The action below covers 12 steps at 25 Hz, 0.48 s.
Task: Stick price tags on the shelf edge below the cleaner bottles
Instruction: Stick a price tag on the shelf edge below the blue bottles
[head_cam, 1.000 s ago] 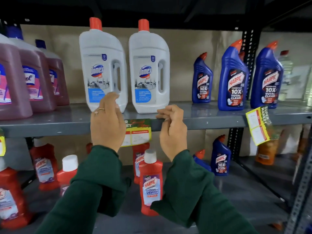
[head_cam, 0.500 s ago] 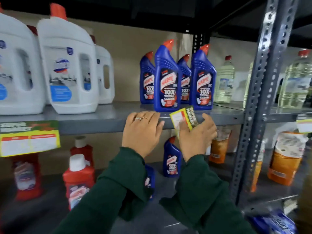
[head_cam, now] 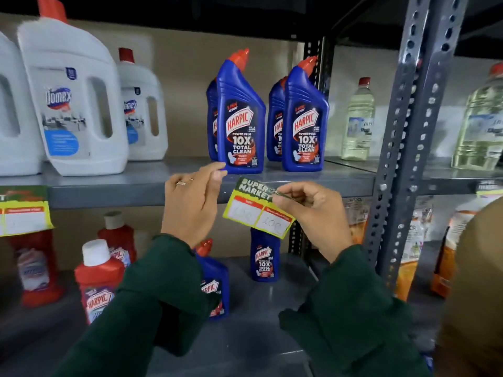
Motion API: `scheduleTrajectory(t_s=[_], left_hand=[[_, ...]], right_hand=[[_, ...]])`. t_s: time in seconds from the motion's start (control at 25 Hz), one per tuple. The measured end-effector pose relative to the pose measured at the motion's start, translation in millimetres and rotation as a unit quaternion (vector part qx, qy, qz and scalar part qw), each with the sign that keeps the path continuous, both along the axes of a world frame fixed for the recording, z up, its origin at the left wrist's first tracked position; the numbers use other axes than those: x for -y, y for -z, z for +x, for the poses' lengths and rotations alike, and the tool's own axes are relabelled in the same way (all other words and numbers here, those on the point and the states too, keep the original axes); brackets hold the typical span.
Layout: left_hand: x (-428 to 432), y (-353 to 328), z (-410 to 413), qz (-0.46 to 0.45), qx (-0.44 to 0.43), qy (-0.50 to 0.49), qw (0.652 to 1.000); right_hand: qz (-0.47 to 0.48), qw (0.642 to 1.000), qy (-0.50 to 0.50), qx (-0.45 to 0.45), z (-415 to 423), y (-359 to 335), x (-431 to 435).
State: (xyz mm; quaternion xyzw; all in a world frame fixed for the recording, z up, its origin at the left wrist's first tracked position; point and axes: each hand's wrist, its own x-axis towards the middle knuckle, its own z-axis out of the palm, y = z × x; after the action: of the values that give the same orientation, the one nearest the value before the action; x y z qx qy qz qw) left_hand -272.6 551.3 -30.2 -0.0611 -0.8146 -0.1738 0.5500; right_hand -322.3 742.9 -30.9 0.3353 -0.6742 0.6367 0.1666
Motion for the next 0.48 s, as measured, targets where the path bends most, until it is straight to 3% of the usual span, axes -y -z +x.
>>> scheduleTrajectory(t_s=[0.08, 0.2, 0.4, 0.48], left_hand=[[-8.0, -2.7, -2.0, -0.014, 0.046, 0.07, 0.996], [-15.4, -1.0, -11.7, -0.081, 0.068, 0.06, 0.993], [-14.6, -2.4, -15.7, -0.049, 0.067, 0.064, 0.995], [-15.8, -1.3, -15.8, -0.035, 0.074, 0.062, 0.995]], right_hand=[[0.041, 0.999, 0.006, -0.018, -6.5, -2.8, -5.5], [0.048, 0.998, 0.028, -0.04, -17.1, -3.3, -8.0], [0.084, 0.958, 0.145, -0.233, -31.4, -0.7, -4.3], [0.086, 0.961, 0.13, -0.23, -36.2, 6.5, -1.1]])
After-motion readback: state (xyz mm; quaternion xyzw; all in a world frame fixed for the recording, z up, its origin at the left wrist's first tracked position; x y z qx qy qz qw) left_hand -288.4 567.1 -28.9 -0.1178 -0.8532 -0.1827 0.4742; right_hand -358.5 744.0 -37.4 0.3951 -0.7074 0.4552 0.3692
